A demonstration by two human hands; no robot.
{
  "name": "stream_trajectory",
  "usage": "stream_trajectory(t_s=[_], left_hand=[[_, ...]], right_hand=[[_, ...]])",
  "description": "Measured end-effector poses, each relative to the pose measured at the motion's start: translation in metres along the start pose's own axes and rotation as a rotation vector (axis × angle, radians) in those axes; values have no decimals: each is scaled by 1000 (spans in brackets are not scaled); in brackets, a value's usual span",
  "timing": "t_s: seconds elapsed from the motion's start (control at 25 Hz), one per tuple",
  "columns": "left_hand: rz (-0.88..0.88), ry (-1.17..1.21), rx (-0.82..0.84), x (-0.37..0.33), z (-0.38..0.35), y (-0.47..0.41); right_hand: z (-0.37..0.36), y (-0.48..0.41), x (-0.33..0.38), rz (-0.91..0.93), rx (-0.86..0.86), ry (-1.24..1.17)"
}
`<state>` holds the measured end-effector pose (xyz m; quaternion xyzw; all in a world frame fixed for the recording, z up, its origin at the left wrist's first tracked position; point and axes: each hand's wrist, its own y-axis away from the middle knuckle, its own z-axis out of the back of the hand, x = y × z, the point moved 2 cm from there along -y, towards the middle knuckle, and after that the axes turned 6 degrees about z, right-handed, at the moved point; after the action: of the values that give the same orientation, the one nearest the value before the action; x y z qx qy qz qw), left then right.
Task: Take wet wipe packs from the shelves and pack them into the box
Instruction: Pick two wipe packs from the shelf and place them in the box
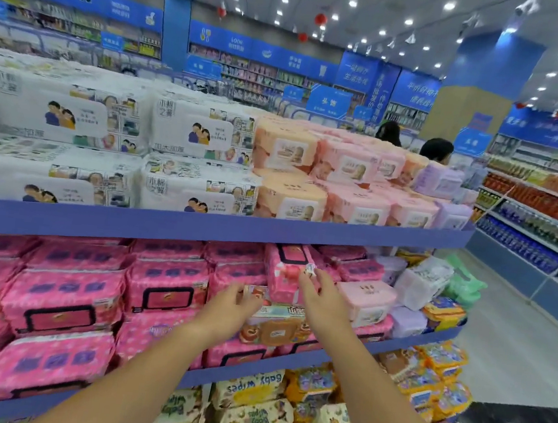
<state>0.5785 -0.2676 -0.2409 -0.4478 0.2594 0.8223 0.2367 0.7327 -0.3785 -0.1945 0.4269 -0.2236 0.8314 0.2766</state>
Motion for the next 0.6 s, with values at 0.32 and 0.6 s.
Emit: stream_trajectory(t_s=[0.32, 0.6], left_hand=[[29, 114, -30, 39, -52, -49], [-6, -17, -70, 44, -57, -66]], right_hand=[[-31, -70, -25, 91, 60, 274], [4, -72, -51, 111, 35, 143]])
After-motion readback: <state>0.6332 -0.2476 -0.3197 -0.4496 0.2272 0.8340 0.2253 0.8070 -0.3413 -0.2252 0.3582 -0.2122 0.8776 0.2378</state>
